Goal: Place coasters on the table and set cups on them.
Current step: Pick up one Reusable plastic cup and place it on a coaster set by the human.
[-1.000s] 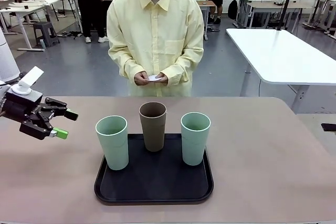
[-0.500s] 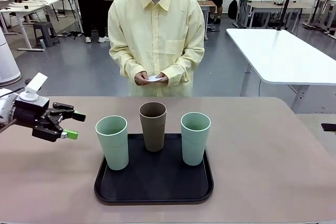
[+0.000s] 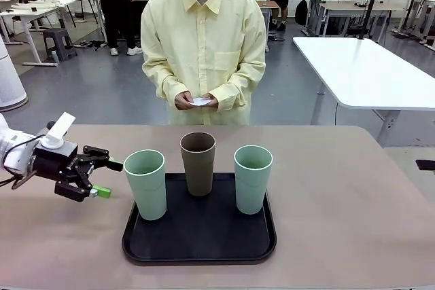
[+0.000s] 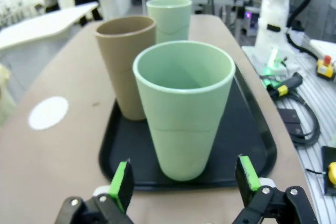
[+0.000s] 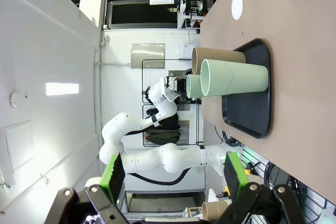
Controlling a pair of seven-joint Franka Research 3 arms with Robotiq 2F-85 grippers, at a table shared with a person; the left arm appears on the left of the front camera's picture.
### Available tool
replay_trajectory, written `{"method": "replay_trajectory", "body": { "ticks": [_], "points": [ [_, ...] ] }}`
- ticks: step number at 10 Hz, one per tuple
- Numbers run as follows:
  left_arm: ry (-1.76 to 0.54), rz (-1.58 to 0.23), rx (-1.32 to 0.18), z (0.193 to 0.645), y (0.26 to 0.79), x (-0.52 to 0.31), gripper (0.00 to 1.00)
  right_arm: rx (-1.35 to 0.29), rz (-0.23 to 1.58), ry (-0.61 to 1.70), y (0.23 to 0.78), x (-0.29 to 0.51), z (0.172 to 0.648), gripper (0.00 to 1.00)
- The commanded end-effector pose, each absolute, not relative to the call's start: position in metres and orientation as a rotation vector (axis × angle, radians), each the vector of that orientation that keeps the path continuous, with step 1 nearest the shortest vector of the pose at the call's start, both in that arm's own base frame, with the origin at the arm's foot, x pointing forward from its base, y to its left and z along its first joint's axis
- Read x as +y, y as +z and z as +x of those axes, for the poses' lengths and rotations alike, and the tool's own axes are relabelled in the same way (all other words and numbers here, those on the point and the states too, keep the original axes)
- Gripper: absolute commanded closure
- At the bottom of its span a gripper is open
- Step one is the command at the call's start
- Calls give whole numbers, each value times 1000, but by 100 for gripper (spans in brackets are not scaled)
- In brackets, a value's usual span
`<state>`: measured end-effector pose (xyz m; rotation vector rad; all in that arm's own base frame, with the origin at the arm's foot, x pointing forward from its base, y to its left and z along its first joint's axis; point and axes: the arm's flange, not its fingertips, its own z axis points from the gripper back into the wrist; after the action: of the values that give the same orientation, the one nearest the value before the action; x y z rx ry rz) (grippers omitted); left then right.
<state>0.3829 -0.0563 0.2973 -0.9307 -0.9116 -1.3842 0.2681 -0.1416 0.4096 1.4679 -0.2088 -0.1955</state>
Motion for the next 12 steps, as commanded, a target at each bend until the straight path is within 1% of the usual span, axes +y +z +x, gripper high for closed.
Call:
{"method": "replay_trajectory", "body": {
  "ticks": [1,5,12],
  "points": [
    [-1433,-949,-956,359,281,-63,0,-211,1478,-191,410,-142,268,0],
    [-1449,-977,-1012,360,270,-82,0,-211,1478,-191,410,-142,268,0],
    [-1423,-1018,-1011,370,267,-99,0,-211,1478,-191,410,-142,268,0]
  ]
}}
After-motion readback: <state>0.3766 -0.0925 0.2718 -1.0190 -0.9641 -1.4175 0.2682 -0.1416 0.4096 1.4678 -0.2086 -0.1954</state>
